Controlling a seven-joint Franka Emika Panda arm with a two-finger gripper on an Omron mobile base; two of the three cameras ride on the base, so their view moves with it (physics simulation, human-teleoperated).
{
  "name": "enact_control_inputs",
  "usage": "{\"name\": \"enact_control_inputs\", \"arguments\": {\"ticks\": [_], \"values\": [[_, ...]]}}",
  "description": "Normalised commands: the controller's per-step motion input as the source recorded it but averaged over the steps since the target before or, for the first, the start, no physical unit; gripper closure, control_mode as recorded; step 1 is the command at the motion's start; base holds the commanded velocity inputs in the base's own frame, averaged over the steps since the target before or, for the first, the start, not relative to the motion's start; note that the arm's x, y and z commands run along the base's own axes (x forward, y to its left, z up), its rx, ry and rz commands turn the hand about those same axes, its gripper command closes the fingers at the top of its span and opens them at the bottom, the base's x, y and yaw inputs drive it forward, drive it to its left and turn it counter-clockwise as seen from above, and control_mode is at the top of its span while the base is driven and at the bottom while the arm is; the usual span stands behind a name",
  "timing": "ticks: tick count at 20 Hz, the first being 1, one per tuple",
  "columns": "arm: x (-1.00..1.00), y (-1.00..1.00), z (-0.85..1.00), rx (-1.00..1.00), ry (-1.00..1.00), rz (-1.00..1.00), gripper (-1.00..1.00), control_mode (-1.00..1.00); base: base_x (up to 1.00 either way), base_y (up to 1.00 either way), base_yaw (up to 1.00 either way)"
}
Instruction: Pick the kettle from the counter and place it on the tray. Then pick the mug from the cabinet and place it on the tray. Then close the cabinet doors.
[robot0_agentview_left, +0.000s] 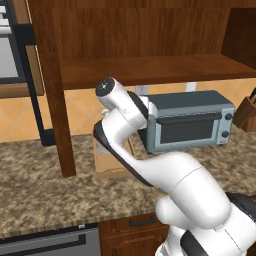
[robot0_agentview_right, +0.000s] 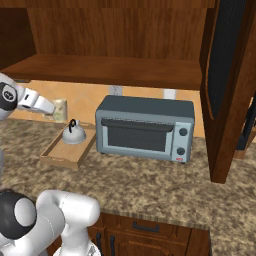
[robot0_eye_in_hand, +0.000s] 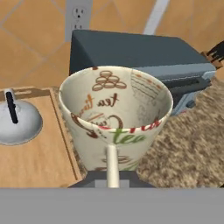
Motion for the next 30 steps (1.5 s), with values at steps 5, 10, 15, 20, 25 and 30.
{"name": "enact_control_inputs", "arguments": {"ticks": [5,10,15,20,25,30], "values": [[0.38,0.37,-0.69,-0.15,0.09,0.00,1.00,-1.00,0.00,0.00,0.00],[0.01,0.30,-0.52,-0.04,0.09,-0.01,1.00,-1.00,0.00,0.00,0.00],[-0.04,0.16,-0.58,0.01,-0.04,-0.04,1.00,-1.00,0.00,0.00,0.00],[0.00,0.07,-0.71,0.02,-0.20,-0.06,1.00,-1.00,0.00,0.00,0.00],[0.12,0.00,-0.40,0.03,-0.08,-0.09,1.00,-1.00,0.00,0.00,0.00],[0.30,0.00,-0.19,0.07,0.00,-0.14,1.00,-1.00,0.00,0.00,0.00]]}}
